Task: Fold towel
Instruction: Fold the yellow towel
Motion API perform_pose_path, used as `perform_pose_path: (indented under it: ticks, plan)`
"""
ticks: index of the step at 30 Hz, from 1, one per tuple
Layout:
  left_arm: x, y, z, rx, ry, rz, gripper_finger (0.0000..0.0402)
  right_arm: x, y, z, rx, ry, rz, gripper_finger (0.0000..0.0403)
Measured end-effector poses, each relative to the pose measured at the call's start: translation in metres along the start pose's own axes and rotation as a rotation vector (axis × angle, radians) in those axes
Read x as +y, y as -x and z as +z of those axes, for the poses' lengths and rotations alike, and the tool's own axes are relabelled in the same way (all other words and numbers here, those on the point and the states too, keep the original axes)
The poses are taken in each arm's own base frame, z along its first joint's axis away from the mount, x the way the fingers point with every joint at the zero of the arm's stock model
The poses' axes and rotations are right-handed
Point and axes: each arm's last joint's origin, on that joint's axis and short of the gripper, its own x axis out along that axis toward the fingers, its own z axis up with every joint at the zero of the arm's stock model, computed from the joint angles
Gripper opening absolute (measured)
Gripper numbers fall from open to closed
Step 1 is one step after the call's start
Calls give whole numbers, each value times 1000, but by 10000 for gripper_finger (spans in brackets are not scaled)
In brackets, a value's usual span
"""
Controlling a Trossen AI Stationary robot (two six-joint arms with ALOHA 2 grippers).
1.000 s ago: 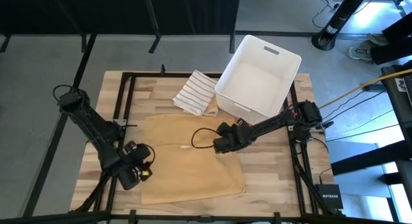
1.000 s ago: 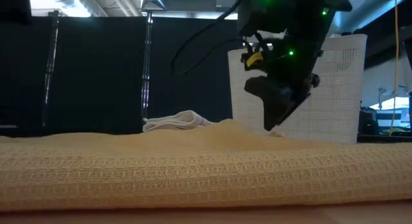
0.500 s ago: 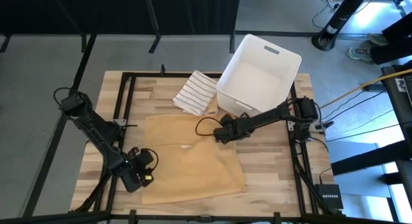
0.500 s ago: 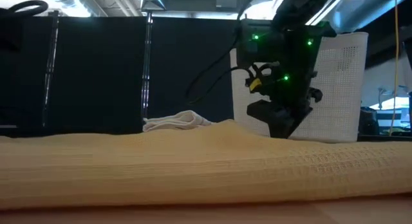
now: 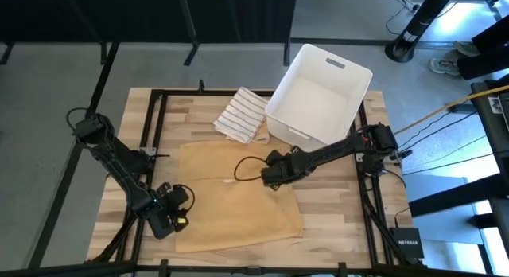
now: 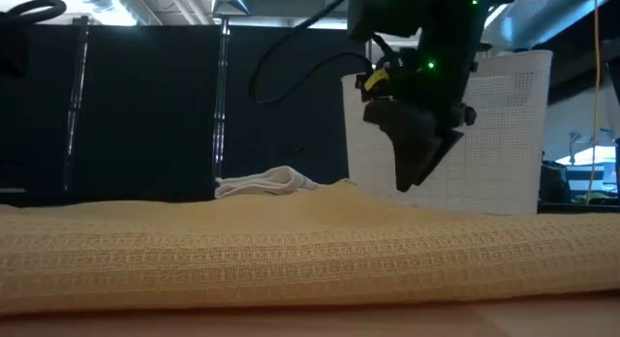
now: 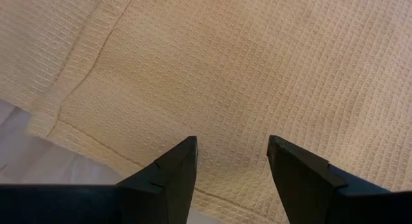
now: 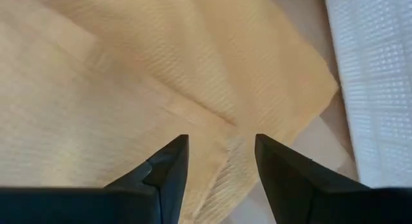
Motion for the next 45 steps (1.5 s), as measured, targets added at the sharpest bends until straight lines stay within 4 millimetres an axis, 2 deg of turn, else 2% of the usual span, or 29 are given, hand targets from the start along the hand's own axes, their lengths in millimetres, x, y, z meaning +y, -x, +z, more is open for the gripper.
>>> perform_pose_path:
  ticks: [10, 13, 31, 34, 38, 41, 45]
  plan:
    - [0, 0, 0, -3, 0, -1, 182, -7, -30, -15, -3, -78, 21, 181]
    - [0, 0, 0, -3, -1, 0, 182, -6, -29, -14, -17, -82, 37, 177]
    - [0, 0, 1, -13, -9, 3, 182, 6, -13, -4, -38, 18, 96, 33]
    - [0, -1, 3, -13, -37, 7, 182, 11, -9, -10, -59, 69, 92, 8]
    - [1, -2, 7, 3, -58, 23, 182, 25, 3, -30, -92, 112, 95, 11]
    - [4, 3, 14, 24, -68, 102, 182, 33, 12, -48, -102, 139, 80, 5]
    - [8, 20, 27, 32, -39, 268, 182, 44, 22, -68, -137, 129, 88, 4]
